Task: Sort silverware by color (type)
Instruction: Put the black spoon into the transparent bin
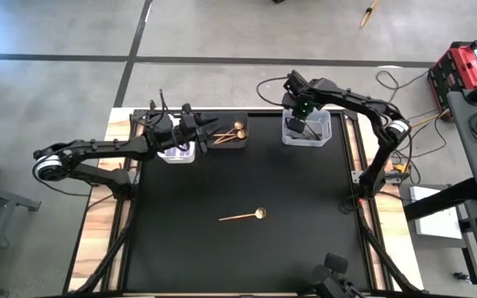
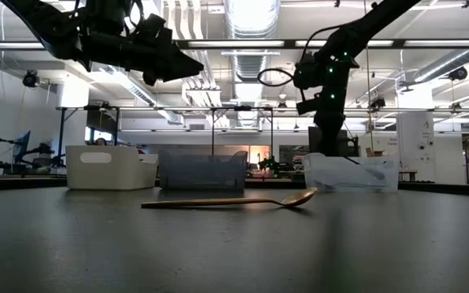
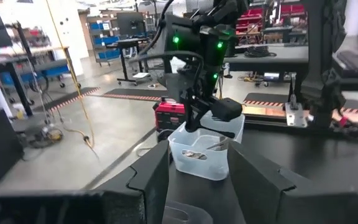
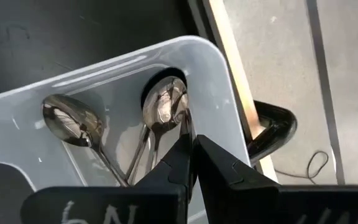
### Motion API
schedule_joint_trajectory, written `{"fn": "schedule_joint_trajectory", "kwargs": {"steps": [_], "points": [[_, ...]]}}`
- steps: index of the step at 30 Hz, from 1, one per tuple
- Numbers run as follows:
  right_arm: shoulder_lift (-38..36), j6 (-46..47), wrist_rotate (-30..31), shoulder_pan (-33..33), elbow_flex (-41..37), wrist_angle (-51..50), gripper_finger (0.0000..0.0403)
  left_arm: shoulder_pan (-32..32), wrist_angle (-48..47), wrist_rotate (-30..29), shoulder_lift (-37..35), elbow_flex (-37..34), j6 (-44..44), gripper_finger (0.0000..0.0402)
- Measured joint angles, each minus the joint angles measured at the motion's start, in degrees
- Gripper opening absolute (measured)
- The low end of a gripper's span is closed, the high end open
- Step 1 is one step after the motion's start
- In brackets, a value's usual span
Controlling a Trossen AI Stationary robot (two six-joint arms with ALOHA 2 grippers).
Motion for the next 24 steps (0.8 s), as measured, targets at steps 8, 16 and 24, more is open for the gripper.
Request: {"fn": "schedule_joint_trajectory", "kwargs": {"steps": [8,16,24], "points": [[-0.4,-3.2,2.3,0.0,-0.7,3.7,0.0012,-1.2,3.4,0.1,0.0,0.0,-8.0,0.0145],[0.4,-4.6,4.4,-0.2,-2.1,9.4,0.0012,-1.2,5.6,0.1,-1.3,0.0,-14.5,0.0145],[0.4,-5.1,4.6,-0.2,-4.7,11.3,0.0012,-1.2,10.4,0.0,-5.0,0.0,-16.5,0.0145]]}}
